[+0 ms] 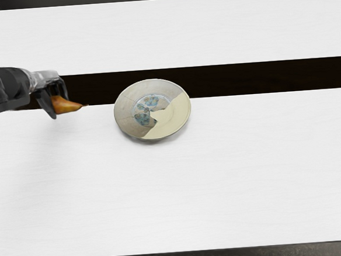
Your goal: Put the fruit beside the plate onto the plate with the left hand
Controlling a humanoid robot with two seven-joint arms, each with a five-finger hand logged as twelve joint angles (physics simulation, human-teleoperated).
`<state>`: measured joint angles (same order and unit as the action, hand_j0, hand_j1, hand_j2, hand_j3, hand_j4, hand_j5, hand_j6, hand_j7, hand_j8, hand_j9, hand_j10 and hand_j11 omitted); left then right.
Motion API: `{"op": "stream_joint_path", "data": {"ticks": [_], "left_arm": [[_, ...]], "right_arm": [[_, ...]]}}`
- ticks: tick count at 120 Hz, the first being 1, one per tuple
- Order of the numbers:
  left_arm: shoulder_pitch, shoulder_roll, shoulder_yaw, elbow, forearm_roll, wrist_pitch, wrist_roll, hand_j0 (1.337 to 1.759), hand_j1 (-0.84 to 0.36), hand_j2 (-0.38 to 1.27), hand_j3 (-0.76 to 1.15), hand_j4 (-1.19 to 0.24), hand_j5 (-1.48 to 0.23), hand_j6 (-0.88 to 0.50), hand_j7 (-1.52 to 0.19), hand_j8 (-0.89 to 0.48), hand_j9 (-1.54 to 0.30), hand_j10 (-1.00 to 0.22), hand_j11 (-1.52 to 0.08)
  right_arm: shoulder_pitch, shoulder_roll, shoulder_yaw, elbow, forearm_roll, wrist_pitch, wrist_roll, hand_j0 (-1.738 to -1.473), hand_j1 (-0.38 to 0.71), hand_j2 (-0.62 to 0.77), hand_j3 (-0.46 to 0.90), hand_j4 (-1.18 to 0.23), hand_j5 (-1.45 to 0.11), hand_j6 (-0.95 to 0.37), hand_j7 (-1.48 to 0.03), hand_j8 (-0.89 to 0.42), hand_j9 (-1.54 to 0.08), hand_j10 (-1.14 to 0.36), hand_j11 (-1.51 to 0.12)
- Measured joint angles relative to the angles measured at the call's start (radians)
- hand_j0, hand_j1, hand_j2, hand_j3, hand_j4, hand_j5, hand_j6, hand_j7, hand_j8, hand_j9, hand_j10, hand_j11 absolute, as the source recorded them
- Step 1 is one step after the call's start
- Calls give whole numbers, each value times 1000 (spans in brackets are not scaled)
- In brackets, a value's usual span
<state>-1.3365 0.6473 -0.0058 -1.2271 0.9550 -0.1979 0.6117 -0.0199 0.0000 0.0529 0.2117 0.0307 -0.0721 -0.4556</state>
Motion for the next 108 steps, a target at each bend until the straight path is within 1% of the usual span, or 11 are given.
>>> {"op": "stream_joint_path", "data": {"ticks": [47, 60, 63, 75, 87, 97, 102, 108], "left_arm": [[-115, -12, -8, 2, -83, -52, 0, 1649, -274, 182, 0, -608, -1017, -473, -1012, -525, -1016, -752, -1012], [-139, -23, -8, 4, -110, -59, 0, 1649, -274, 157, 0, -610, -1019, -475, -1016, -519, -1020, -756, -1016], [-146, -29, -8, 5, -118, -62, 0, 1649, -272, 194, 0, -610, -1023, -469, -1018, -518, -1021, -758, -1016], [-163, -56, -8, 7, -135, -68, 0, 1650, -291, 203, 0, -607, -1028, -470, -1025, -506, -1028, -765, -1023], [-184, -92, -8, 17, -152, -71, 0, 1651, -342, 326, 0, -586, -1040, -441, -1033, -480, -1028, -771, -1023], [-193, -115, -8, 28, -162, -72, 0, 1651, -353, 320, 0, -573, -1044, -427, -1035, -470, -1030, -774, -1025], [-198, -126, -8, 34, -165, -72, 0, 1652, -363, 354, 0, -571, -1045, -425, -1035, -467, -1031, -775, -1026], [-202, -138, -8, 40, -168, -72, 0, 1651, -357, 315, 0, -570, -1046, -424, -1037, -460, -1034, -774, -1030]], "right_arm": [[0, 0, -1, 0, 0, 0, 0, -1658, -310, -7, 0, -33, -43, -33, -43, -33, -43, -33, -43], [0, 0, -1, 0, 0, 0, 0, -1658, -310, -7, 0, -33, -43, -33, -43, -33, -43, -33, -43], [0, 0, -1, 0, 0, 0, 0, -1658, -310, -7, 0, -33, -43, -33, -43, -33, -43, -33, -43], [0, 0, -1, 0, 0, 0, 0, -1658, -310, -7, 0, -33, -43, -33, -43, -33, -43, -33, -43], [0, 0, -2, 0, -1, 0, 0, -1658, -310, -7, 0, -33, -43, -33, -43, -33, -43, -33, -43], [0, 0, -2, 0, -1, 0, 0, -1658, -310, -7, 0, -33, -43, -33, -43, -33, -43, -33, -43], [0, 0, -2, 0, -1, 0, 0, -1658, -310, -7, 0, -33, -43, -33, -43, -33, -43, -33, -43], [0, 0, -2, 0, -2, 0, 0, -1658, -310, -7, 0, -33, -43, -33, -43, -33, -43, -33, -43]]}}
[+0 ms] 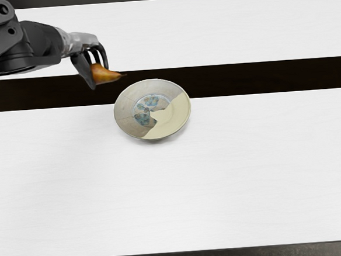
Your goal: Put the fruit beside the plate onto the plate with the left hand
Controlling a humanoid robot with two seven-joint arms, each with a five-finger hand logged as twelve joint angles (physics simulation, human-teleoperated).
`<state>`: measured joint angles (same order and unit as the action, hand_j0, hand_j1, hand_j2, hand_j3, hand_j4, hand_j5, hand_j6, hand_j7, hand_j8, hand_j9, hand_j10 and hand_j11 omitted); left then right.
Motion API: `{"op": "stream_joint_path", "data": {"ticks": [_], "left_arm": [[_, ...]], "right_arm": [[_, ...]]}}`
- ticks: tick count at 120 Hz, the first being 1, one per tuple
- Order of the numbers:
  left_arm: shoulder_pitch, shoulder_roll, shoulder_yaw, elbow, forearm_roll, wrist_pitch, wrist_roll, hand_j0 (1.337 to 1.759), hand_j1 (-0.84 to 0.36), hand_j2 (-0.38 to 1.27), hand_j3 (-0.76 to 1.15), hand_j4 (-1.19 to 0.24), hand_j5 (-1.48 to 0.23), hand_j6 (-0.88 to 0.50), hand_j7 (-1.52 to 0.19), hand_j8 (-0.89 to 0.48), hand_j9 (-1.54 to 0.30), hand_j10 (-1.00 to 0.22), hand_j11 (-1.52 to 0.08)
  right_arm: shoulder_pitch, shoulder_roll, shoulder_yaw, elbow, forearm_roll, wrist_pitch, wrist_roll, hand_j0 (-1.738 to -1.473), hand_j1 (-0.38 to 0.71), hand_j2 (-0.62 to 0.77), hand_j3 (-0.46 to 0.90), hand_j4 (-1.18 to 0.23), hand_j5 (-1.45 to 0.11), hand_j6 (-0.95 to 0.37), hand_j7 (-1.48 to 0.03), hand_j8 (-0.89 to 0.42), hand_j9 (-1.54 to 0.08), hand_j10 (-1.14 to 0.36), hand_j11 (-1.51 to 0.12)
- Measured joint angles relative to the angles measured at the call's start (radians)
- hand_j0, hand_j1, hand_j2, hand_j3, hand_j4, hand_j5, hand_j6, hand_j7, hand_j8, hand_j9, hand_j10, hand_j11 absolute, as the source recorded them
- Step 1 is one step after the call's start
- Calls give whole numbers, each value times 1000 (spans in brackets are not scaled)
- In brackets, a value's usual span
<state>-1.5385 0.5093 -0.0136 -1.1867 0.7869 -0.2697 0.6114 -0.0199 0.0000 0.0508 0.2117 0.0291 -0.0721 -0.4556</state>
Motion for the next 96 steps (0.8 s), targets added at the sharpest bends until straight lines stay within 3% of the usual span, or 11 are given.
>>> {"op": "stream_joint_path", "data": {"ticks": [72, 96], "left_arm": [[1, -189, 4, 151, -1, 3, 0, 1650, -273, 194, 0, -643, -1048, -477, -1053, -494, -1056, -783, -1054], [11, -264, 10, 200, 1, 2, 0, 1650, -314, 286, 0, -625, -1064, -451, -1066, -469, -1074, -791, -1074]], "right_arm": [[-2, 0, -1, -1, -1, 0, 0, -1658, -310, -7, 0, -33, -43, -33, -43, -33, -43, -33, -43], [-2, 0, -1, -1, -1, 0, 0, -1658, -310, -7, 0, -33, -43, -33, -43, -33, -43, -33, -43]]}}
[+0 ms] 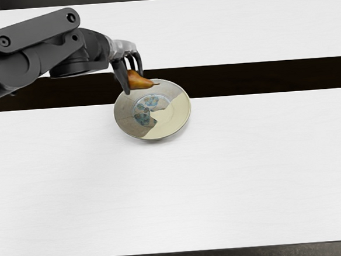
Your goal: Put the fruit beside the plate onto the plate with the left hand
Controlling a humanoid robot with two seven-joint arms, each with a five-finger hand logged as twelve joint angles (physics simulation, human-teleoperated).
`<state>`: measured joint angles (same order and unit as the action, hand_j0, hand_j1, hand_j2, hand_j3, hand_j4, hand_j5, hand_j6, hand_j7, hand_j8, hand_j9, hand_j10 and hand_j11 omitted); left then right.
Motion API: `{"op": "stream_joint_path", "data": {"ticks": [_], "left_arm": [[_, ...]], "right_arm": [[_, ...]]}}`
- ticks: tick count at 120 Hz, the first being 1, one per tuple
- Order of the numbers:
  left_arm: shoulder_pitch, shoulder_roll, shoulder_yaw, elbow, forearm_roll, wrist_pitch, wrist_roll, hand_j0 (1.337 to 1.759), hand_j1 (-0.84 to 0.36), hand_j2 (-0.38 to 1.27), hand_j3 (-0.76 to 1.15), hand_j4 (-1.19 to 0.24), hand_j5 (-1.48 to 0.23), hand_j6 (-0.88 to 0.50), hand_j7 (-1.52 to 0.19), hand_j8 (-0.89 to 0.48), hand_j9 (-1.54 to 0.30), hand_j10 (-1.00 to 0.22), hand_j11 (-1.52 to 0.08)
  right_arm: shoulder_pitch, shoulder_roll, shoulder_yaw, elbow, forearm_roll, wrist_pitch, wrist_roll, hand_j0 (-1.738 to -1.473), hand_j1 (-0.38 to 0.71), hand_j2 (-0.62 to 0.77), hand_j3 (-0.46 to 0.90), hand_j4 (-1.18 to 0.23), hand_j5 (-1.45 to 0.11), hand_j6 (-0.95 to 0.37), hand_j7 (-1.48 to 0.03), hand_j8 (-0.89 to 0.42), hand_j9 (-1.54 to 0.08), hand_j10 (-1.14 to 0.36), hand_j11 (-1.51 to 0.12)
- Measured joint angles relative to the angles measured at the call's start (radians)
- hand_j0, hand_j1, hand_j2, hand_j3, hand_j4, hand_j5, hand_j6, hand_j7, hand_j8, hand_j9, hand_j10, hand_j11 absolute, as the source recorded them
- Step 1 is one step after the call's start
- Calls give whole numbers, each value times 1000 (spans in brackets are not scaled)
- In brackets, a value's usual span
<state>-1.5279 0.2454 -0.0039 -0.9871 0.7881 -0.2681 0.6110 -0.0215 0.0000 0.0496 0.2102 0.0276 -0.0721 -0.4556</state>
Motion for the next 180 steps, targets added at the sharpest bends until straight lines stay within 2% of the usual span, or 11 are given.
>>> {"op": "stream_joint_path", "data": {"ticks": [34, 69, 72, 81, 90, 114, 123, 138, 149, 165, 180], "left_arm": [[19, -79, 6, 49, 3, 1, 0, 1652, -447, 563, 0, -587, -1103, -400, -1080, -423, -1078, -803, -1077], [28, -94, 18, 75, 2, 6, 0, 1652, -339, 397, 0, -642, -1111, -451, -1084, -479, -1082, -804, -1084], [29, -101, 15, 76, 1, 16, 0, 1653, -313, 378, 0, -619, -1049, -442, -1023, -496, -1021, -760, -1023], [51, -133, 12, 78, -2, 135, 0, 1654, -113, 263, 0, -432, -731, -310, -713, -346, -711, -529, -712], [52, -137, 11, 80, -3, 207, 0, 1655, 29, 183, 0, -299, -506, -215, -494, -240, -493, -367, -493], [54, -129, 4, 65, -27, 265, 0, 1657, 230, 70, 0, -114, -190, -83, -186, -92, -185, -139, -185], [56, -66, 3, 14, -144, 270, 0, 1657, 267, 49, 0, -79, -132, -58, -129, -65, -128, -97, -128], [69, 70, -1, -144, -390, 287, 0, 1658, 305, 27, 0, -44, -72, -33, -70, -36, -70, -53, -70], [172, 153, -60, -263, -576, 297, 0, 1658, 321, 17, 0, -28, -46, -21, -45, -23, -44, -34, -44], [260, 266, -146, -412, -796, 293, 0, 1658, 334, 9, 0, -15, -24, -12, -23, -13, -23, -18, -23], [336, 383, -209, -502, -935, 258, 0, 1658, 341, 5, 0, -8, -13, -6, -13, -7, -13, -10, -13]], "right_arm": [[0, 0, 0, 0, 0, 0, 0, -1658, -310, -7, 0, -33, -43, -33, -43, -33, -43, -33, -43], [0, 0, -1, 0, 0, 0, 0, -1658, -310, -7, 0, -33, -43, -33, -43, -33, -43, -33, -43], [0, 0, -1, 1, 0, 0, 0, -1658, -310, -7, 0, -33, -43, -33, -43, -33, -43, -33, -43], [0, 0, -1, 1, 0, 0, 0, -1658, -310, -7, 0, -33, -43, -33, -43, -33, -43, -33, -43], [0, 0, -1, 1, 0, 0, 0, -1658, -310, -7, 0, -33, -43, -33, -43, -33, -43, -33, -43], [0, 0, -1, 1, 0, 0, 0, -1658, -310, -7, 0, -33, -43, -33, -43, -33, -43, -33, -43], [0, 0, -1, 1, 0, 0, 0, -1658, -310, -7, 0, -33, -43, -33, -43, -33, -43, -33, -43], [0, 0, -1, 1, 0, 0, 0, -1658, -310, -7, 0, -33, -43, -33, -43, -33, -43, -33, -43], [0, 0, -1, 1, 0, 0, 0, -1658, -310, -7, 0, -33, -43, -33, -43, -33, -43, -33, -43], [0, 0, -1, 2, 0, 0, 0, -1658, -310, -7, 0, -33, -43, -33, -43, -33, -43, -33, -43], [0, 0, -1, 2, 0, 0, 0, -1658, -310, -7, 0, -33, -43, -33, -43, -33, -43, -33, -43]]}}
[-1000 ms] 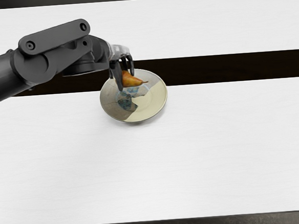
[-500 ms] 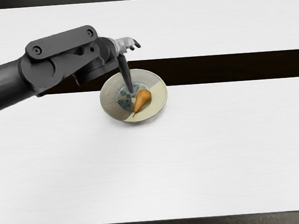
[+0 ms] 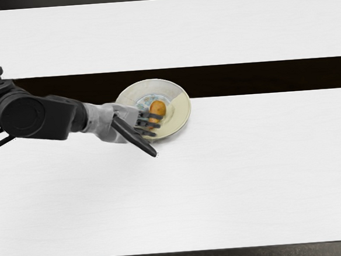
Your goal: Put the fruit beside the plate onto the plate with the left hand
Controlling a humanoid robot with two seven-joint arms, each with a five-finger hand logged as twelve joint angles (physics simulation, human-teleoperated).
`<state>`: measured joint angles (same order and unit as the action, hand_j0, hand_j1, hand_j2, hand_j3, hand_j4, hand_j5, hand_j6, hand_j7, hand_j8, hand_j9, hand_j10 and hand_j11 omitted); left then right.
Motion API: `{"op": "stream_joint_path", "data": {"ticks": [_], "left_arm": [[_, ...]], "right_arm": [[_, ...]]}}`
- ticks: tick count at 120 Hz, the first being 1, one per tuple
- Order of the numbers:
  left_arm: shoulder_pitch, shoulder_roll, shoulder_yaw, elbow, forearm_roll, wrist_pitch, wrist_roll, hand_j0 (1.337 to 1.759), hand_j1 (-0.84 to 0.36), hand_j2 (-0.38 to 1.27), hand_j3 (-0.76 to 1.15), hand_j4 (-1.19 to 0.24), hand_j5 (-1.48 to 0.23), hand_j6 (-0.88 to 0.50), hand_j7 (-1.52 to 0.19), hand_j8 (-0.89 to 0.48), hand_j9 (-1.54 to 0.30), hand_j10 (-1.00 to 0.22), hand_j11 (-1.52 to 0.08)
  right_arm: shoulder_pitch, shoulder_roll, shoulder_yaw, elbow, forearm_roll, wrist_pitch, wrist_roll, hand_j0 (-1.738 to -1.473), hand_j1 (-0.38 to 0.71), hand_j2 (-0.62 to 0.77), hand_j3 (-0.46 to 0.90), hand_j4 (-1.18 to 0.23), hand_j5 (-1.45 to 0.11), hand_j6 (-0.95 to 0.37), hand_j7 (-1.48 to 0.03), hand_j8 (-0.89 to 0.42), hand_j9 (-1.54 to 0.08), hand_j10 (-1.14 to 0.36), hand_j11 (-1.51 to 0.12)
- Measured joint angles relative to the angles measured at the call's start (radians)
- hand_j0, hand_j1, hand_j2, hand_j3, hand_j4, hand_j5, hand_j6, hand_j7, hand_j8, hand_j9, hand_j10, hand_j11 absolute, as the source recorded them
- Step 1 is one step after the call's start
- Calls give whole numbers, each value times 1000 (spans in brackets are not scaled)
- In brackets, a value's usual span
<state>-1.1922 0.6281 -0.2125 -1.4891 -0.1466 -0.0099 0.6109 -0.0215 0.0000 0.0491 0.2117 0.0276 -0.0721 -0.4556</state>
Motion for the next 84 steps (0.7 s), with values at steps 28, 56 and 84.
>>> {"op": "stream_joint_path", "data": {"ticks": [28, 56, 84], "left_arm": [[95, 311, -34, -79, -266, -213, 0, 1658, 346, 1, 0, -1, -4, 0, -4, -1, -4, -2, -4], [106, 422, -38, -78, -382, -381, 0, 1658, 347, -1, 0, 2, -1, 3, -1, 2, -1, 1, -1], [139, 558, -36, -66, -500, -525, 0, 1658, 347, -2, 0, 4, 0, 5, 0, 5, 0, 3, 0]], "right_arm": [[0, 0, 0, 1, 0, 0, 0, -1658, -310, -7, 0, -33, -43, -33, -43, -33, -43, -33, -43], [0, 0, 0, 1, 0, 0, 0, -1658, -310, -7, 0, -33, -43, -33, -43, -33, -43, -33, -43], [0, 0, 1, 14, 0, 0, 0, -1658, -310, -7, 0, -33, -43, -33, -43, -33, -43, -33, -43]]}}
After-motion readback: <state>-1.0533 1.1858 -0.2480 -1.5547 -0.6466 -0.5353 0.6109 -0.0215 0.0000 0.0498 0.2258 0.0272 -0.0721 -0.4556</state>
